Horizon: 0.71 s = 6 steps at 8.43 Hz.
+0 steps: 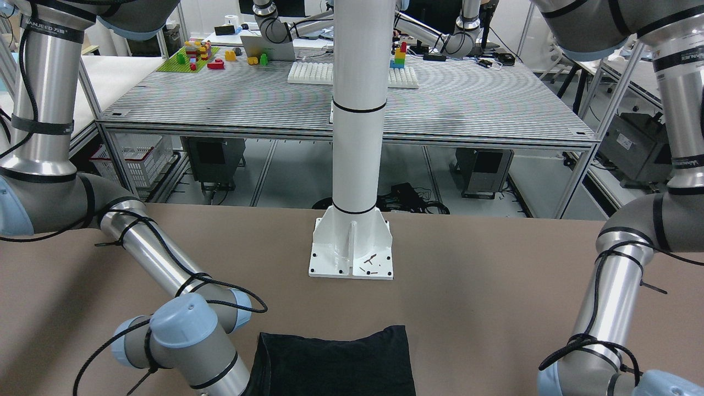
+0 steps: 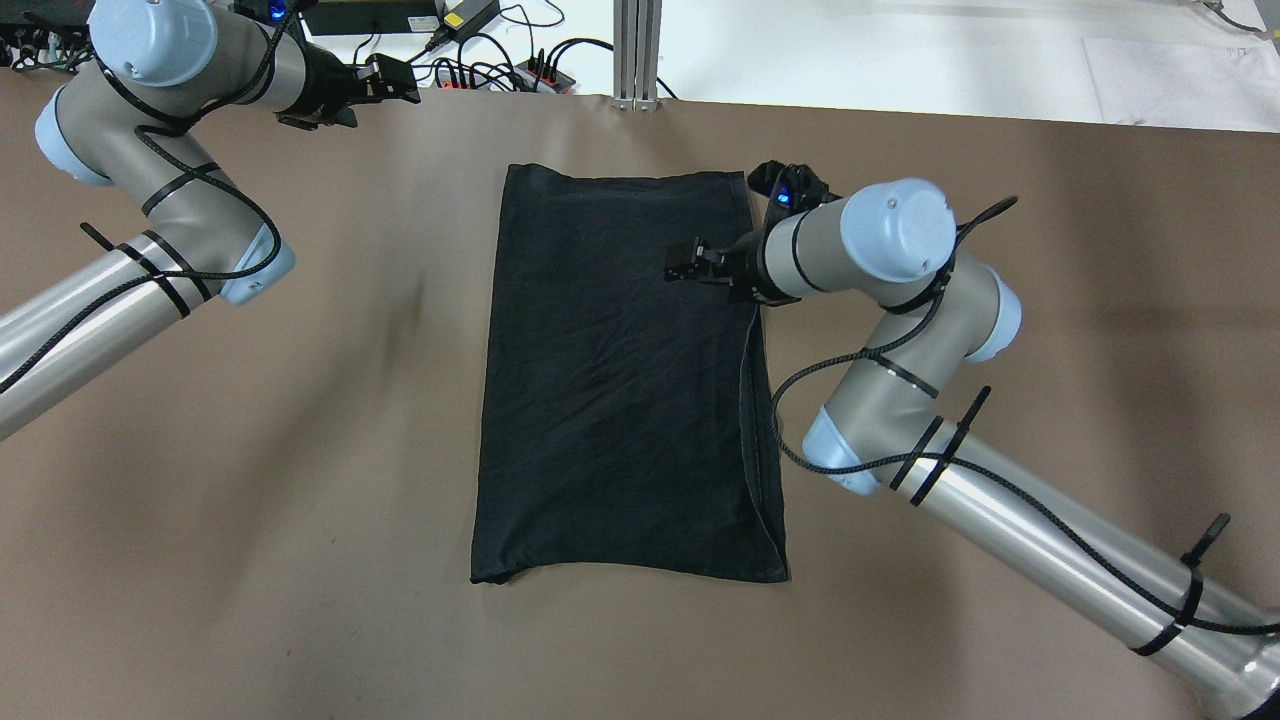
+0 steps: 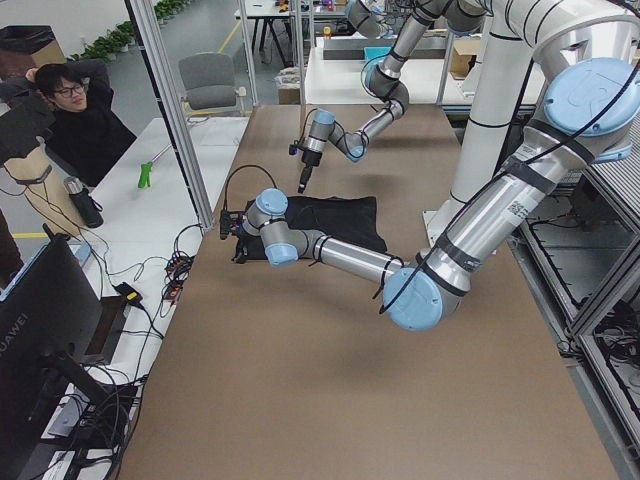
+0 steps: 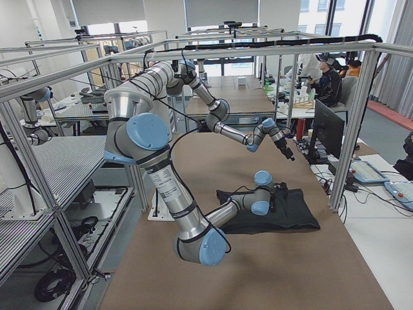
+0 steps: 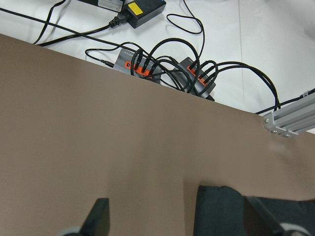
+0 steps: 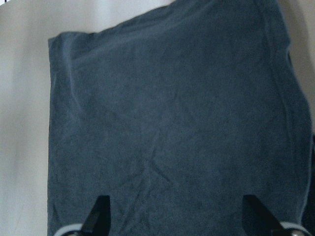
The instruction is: Fold clothes
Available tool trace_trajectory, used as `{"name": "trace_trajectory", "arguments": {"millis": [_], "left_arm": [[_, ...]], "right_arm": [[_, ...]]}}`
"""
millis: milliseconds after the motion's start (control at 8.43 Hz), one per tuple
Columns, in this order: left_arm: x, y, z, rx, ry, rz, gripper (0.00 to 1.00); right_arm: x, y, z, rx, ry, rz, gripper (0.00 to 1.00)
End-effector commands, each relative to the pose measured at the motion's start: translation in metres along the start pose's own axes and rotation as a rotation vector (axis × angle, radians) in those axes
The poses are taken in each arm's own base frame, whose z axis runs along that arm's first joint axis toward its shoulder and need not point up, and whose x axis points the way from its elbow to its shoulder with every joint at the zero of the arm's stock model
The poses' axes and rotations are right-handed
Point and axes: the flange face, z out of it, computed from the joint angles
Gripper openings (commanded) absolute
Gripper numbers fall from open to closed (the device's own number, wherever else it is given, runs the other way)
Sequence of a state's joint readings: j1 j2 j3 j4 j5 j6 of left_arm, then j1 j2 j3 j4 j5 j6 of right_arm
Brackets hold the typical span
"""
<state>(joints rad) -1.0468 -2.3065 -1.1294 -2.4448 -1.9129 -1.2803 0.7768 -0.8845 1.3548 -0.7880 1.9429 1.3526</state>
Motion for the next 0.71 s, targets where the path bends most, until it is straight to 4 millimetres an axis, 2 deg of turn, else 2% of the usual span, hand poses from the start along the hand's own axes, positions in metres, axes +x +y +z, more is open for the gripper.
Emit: {"name": "trace_trajectory", "arguments": {"millis": [0, 119, 237, 356, 475, 593], "left_arm": [[-0.002, 0.000, -0.001, 0.001, 0.000, -0.001, 0.95], [-0.003, 0.000, -0.001, 0.000, 0.001, -0.001, 0.95], [-0.002, 0.000, -0.001, 0.001, 0.000, -0.001, 0.95], [0.001, 0.000, -0.002, 0.002, 0.004, 0.001, 0.95], [-0.005, 0.000, -0.005, 0.006, 0.002, -0.001, 0.95], [-0.009, 0.002, -0.004, 0.005, -0.002, 0.000, 0.95]], "right_arm": [[0.004, 0.077, 0.045, 0.018, 0.025, -0.014, 0.94], [0.015, 0.084, 0.050, 0.009, 0.042, -0.013, 0.94], [0.016, 0.086, 0.051, 0.005, 0.049, -0.006, 0.94], [0.035, 0.089, 0.053, -0.002, 0.075, -0.002, 0.94], [0.057, 0.087, 0.051, -0.007, 0.102, 0.008, 0.94], [0.074, 0.064, 0.039, 0.007, 0.116, 0.025, 0.94]]}}
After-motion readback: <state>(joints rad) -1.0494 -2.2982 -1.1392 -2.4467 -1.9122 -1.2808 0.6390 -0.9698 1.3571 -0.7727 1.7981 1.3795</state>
